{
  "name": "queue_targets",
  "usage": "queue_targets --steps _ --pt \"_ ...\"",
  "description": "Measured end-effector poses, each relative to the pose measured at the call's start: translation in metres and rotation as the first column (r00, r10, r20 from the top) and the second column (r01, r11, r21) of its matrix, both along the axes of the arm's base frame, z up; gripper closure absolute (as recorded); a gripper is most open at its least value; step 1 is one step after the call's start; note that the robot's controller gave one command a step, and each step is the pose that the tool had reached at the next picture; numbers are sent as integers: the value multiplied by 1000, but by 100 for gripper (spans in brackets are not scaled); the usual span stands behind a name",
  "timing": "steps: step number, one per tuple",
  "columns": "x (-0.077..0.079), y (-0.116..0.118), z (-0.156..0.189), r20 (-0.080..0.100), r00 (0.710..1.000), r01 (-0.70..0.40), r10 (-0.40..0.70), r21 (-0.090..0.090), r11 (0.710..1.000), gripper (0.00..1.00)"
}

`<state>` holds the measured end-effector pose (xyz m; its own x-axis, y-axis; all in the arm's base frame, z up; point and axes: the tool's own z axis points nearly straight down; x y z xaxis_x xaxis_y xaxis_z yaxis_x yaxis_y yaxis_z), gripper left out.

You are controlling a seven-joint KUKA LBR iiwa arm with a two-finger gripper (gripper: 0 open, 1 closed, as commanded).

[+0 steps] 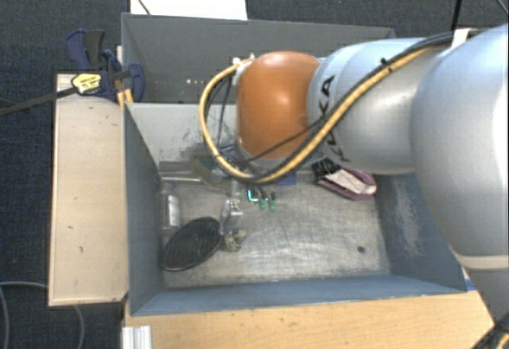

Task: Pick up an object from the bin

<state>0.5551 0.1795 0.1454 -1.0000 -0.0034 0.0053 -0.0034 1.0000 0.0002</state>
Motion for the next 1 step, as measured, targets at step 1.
queue_targets --steps 1 --pt "-18 5 -72 6 986 165 -165 2 986 0"
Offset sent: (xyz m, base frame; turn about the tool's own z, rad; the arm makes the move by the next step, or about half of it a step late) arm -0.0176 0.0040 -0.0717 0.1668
